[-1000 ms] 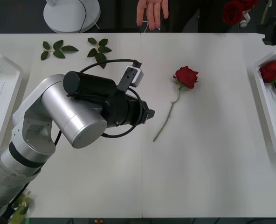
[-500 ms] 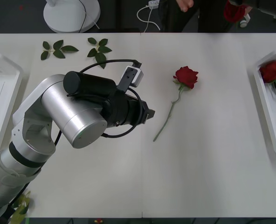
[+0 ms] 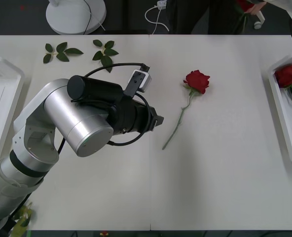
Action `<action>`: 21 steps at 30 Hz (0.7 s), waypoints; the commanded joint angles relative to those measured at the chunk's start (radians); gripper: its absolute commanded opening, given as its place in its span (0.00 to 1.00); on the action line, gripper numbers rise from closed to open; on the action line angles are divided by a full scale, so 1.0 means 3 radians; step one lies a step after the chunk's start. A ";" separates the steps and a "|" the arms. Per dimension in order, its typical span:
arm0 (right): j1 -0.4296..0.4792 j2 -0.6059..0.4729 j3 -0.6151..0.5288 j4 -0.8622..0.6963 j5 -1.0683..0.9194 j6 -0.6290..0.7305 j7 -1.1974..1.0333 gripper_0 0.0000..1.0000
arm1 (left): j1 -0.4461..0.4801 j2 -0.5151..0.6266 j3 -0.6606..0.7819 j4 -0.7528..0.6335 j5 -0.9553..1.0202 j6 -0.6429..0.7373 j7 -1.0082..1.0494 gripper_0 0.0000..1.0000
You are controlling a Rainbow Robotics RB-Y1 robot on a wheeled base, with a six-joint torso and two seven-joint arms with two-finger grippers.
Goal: Place the red flowers into the right box and the blue flowers into the left box. If a person shows an open palm, hand one flower to the person first, then continue sorting.
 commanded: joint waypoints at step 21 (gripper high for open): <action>-0.0261 0.0126 0.0057 0.0064 0.0025 -0.0102 0.0237 0.67 | -0.0094 0.0026 -0.0045 -0.0049 -0.0019 -0.0020 -0.0028 1.00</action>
